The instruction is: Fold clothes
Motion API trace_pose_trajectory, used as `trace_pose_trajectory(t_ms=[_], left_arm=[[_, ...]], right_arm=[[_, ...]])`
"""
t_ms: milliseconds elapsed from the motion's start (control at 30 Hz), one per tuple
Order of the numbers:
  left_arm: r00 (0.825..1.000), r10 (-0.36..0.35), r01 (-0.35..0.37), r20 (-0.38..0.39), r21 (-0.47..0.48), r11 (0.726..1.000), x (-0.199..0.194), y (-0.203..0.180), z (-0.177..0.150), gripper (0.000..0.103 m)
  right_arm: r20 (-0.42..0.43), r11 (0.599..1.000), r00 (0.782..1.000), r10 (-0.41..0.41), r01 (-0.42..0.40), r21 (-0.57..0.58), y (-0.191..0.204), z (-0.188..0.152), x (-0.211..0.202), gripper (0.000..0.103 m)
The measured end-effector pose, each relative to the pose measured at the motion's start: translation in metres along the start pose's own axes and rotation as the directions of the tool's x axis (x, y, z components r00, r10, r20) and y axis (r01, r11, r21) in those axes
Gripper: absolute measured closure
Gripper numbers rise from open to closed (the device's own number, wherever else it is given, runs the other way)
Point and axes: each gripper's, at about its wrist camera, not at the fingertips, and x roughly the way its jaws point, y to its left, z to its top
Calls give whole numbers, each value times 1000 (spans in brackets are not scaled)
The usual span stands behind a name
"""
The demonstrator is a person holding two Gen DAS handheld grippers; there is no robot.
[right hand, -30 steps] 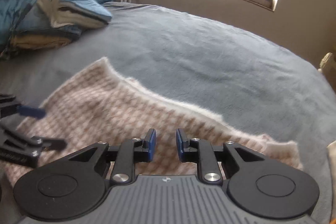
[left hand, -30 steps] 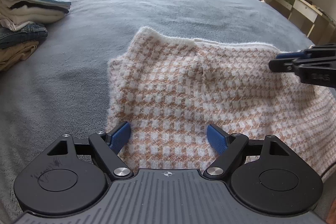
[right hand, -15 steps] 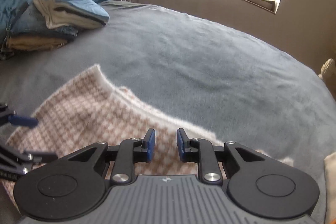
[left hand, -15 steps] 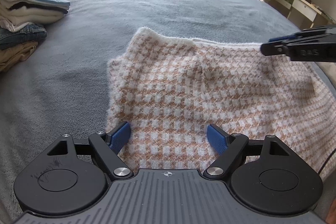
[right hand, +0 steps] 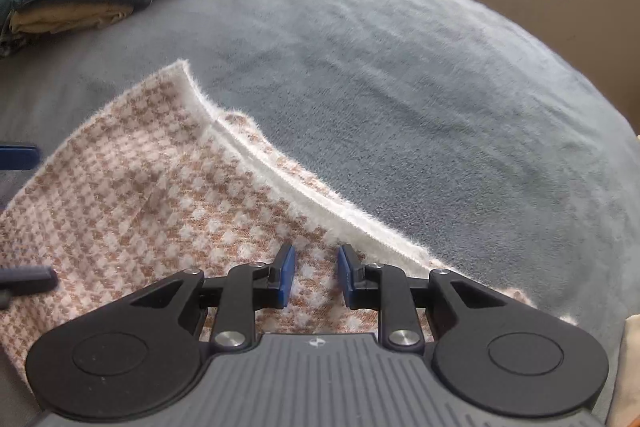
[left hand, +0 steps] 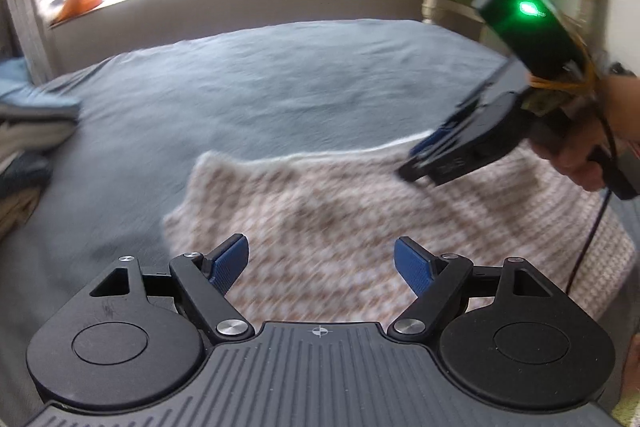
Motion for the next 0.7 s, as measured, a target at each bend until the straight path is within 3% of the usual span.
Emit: trace_pose_trajectory(t_ms=[300,700], left_arm=[[997,-8,11,-76,34,999,46,-19,-12,22],[998,-56,56,-24,22,998,46,-13,-26,14]], right_arm=[[-8,998,1000,-6,6,67,0,0,2,77],[-38,991,998,-44,48,128,6,6,8,73]])
